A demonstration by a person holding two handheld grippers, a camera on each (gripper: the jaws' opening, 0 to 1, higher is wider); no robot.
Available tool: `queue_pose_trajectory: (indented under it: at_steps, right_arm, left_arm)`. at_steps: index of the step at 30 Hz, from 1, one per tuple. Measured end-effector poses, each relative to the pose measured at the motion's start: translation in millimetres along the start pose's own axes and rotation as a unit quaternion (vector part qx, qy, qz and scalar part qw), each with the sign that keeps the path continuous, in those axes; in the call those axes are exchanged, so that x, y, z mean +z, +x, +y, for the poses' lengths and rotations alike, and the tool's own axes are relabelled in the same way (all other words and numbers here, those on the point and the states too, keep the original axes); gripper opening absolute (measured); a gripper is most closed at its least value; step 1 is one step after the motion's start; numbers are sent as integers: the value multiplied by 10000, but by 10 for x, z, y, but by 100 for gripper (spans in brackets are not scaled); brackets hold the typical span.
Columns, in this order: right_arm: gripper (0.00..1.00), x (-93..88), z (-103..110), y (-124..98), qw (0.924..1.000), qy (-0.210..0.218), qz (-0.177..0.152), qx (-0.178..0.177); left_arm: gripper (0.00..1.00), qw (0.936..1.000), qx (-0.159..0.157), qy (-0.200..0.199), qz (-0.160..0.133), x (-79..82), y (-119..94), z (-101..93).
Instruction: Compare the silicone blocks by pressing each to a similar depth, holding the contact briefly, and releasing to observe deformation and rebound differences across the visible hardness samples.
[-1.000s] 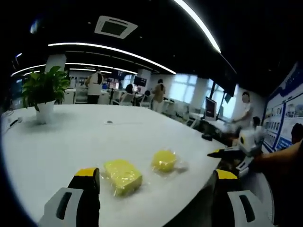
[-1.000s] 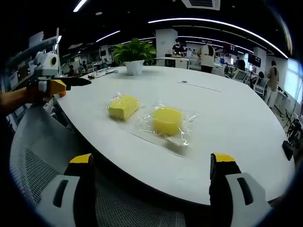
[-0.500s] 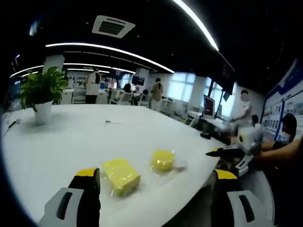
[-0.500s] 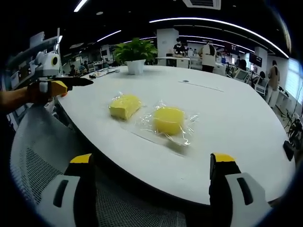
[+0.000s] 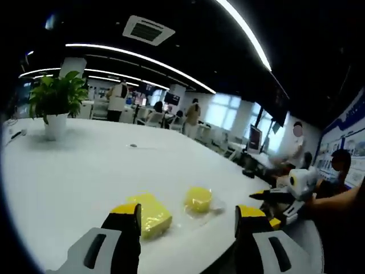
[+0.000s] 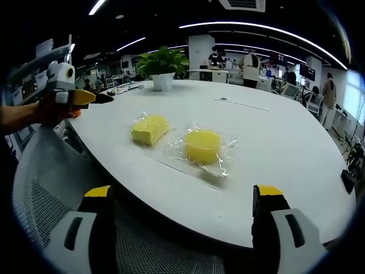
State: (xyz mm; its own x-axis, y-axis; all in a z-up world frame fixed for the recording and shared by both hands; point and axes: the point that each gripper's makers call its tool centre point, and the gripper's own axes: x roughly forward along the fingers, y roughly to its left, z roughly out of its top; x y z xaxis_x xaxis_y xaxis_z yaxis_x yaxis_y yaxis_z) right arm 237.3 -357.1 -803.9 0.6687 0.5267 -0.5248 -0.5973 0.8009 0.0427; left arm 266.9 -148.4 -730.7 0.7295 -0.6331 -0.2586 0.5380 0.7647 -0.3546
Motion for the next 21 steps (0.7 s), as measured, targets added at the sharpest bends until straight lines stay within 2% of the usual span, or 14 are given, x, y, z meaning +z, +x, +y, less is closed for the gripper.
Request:
queue_pose_trajectory:
  at_steps: [8,13,21]
  right_arm:
    - [94,0,-26,-1,10000,13,-1,-55]
    - [94,7,-40,-10,9999,42,-23,-99]
    - [94,-6,-43,-9,9999,39,5,-107]
  left_arm:
    - [59,9995,-179,65,251,-45,206,-67]
    - [58,9984,-332,19,457,-131,360,-114]
    - [58,9969,-512,-78,594,-162,592,-179]
